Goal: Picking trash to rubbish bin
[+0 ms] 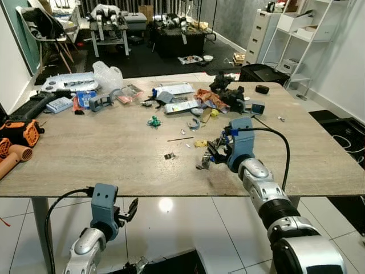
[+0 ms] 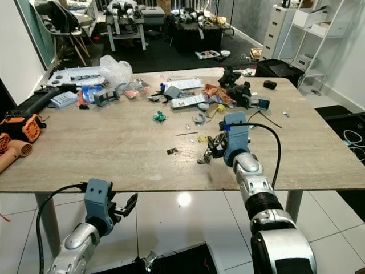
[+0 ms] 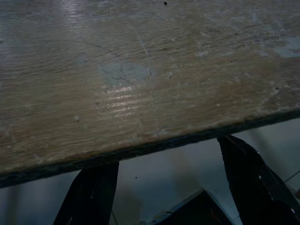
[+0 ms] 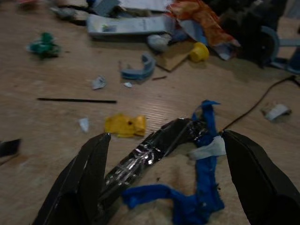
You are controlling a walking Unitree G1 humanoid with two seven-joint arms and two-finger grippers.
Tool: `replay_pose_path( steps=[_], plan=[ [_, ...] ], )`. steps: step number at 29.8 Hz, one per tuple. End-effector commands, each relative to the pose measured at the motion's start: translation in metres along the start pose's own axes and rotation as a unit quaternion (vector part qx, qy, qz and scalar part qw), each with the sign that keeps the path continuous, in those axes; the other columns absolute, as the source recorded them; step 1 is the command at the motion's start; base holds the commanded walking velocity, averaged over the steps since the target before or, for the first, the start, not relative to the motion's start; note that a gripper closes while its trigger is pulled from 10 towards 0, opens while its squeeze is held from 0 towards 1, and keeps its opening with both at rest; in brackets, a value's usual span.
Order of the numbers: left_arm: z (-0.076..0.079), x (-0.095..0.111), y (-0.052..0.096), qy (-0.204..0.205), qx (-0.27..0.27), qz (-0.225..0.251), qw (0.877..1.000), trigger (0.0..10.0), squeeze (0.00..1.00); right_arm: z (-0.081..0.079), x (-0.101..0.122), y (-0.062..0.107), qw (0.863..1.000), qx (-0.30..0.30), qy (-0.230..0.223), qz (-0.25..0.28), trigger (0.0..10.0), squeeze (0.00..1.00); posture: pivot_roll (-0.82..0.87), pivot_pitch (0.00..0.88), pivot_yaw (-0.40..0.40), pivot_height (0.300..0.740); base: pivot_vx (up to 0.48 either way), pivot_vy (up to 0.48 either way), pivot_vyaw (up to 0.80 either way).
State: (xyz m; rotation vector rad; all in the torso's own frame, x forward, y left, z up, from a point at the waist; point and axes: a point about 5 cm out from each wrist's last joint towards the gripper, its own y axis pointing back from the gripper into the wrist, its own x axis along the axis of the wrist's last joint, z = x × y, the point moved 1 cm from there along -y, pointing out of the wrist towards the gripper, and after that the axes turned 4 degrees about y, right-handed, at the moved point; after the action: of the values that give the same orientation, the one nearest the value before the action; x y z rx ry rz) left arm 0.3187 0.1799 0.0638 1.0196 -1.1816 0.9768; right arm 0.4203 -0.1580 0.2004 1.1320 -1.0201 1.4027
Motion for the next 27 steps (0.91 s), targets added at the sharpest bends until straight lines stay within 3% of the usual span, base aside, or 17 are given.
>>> replay_pose_path(
  steps=[1,3,4,5,6,7,10,17,25,26,27],
  plan=[
    [-0.007,0.035,-0.002,-0.035,0.000,0.069,0.997,10.0,0.00,0.000,-0.004,-0.001,1.000,-0.009,-0.006,-0.017,10.0,1.00,-0.04,0.222,0.037,0.740,0.000,0.000,0.00],
    [-0.019,0.037,0.005,-0.044,0.021,0.070,0.996,10.0,0.00,0.004,0.001,-0.003,0.999,-0.022,-0.020,-0.018,10.0,1.00,-0.03,0.262,0.046,0.740,0.000,0.000,0.00],
    [-0.024,0.036,0.010,-0.047,0.032,0.068,0.996,10.0,0.00,0.006,0.003,-0.004,0.999,-0.026,-0.030,-0.018,10.0,0.93,-0.02,0.280,0.050,0.740,0.000,0.000,0.00],
    [-0.024,0.036,0.010,-0.047,0.032,0.068,0.996,10.0,0.00,0.006,0.003,-0.004,0.999,-0.026,-0.030,-0.018,10.0,0.93,-0.02,0.280,0.050,0.740,0.000,0.000,0.00],
    [-0.029,0.035,0.015,-0.051,0.041,0.064,0.996,10.0,0.00,0.007,0.005,-0.005,0.999,-0.029,-0.038,-0.017,10.0,0.33,-0.02,0.293,0.055,0.740,0.000,0.000,0.00],
    [-0.032,0.033,0.021,-0.056,0.047,0.061,0.995,10.0,0.00,0.007,0.008,-0.005,0.998,-0.029,-0.046,-0.014,10.0,0.00,-0.01,0.312,0.063,0.740,0.000,0.000,0.00],
    [-0.042,0.024,0.039,-0.060,0.071,0.046,0.995,10.0,0.00,0.007,0.012,-0.007,0.997,-0.037,-0.061,-0.020,10.0,0.00,0.01,0.355,0.079,0.740,0.000,0.000,0.00],
    [-0.043,0.023,0.057,-0.059,0.081,0.041,0.994,10.0,0.00,0.006,0.016,-0.011,0.996,-0.044,-0.067,-0.045,10.0,0.00,0.03,0.418,0.091,0.740,0.000,0.000,0.00],
    [-0.034,0.025,0.060,-0.059,0.072,0.037,0.995,10.0,0.00,-0.006,0.016,-0.013,0.995,-0.014,-0.057,-0.085,10.0,0.00,0.03,0.422,0.088,0.740,0.000,0.000,0.00],
    [-0.033,0.025,0.060,-0.060,0.069,0.037,0.995,10.0,0.00,-0.010,0.013,-0.013,0.994,-0.001,-0.053,-0.098,4.0,0.00,0.03,0.419,0.085,0.740,0.000,0.000,0.00],
    [-0.033,0.025,0.060,-0.060,0.069,0.037,0.995,10.0,0.00,-0.010,0.013,-0.013,0.994,-0.001,-0.053,-0.098,4.0,0.00,0.03,0.419,0.085,0.740,0.000,0.000,0.00]
  ],
)
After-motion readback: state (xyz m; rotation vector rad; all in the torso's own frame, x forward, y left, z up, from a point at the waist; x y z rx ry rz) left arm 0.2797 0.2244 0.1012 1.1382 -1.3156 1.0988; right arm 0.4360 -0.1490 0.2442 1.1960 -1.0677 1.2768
